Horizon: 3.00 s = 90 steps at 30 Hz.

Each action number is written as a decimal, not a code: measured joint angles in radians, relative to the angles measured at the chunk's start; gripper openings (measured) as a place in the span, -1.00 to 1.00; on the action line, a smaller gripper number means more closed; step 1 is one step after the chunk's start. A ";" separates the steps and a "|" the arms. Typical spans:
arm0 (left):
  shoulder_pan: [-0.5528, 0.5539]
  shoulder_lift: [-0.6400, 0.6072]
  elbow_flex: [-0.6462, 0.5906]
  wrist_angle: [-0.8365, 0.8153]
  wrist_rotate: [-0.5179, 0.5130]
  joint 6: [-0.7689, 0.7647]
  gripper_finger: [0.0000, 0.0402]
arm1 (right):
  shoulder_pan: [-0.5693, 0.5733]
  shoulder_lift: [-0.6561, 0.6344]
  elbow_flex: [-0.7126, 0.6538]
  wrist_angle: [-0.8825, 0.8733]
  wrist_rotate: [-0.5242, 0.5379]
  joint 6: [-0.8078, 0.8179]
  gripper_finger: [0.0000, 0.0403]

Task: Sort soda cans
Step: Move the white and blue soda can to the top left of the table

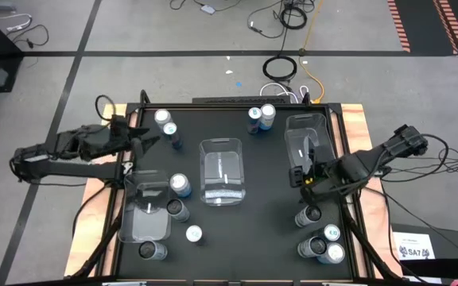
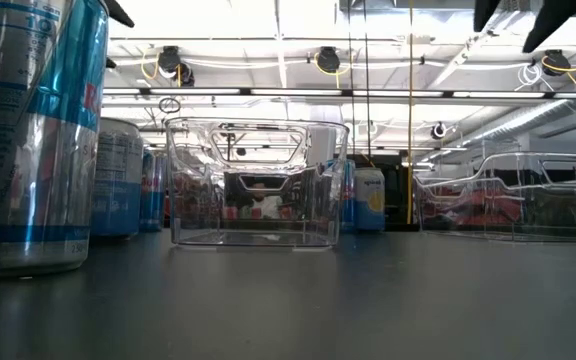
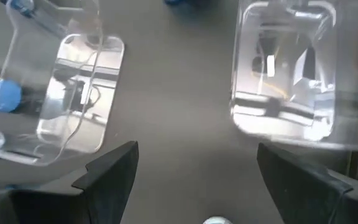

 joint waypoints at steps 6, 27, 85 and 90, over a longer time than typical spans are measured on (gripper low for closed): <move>0.000 0.150 0.132 -0.165 0.047 -0.093 0.95 | -0.100 0.000 0.000 0.018 0.016 -0.172 0.60; -0.064 0.334 0.245 -0.359 0.272 -0.463 0.95 | -0.394 -0.005 0.000 0.377 -0.149 -0.981 0.60; -0.185 0.891 0.261 -0.291 0.392 0.064 0.95 | -0.406 -0.005 0.000 0.379 -0.118 -1.018 0.60; -0.185 0.891 0.215 -0.247 0.438 0.073 0.95 | -0.405 -0.005 0.000 0.379 -0.118 -1.012 0.60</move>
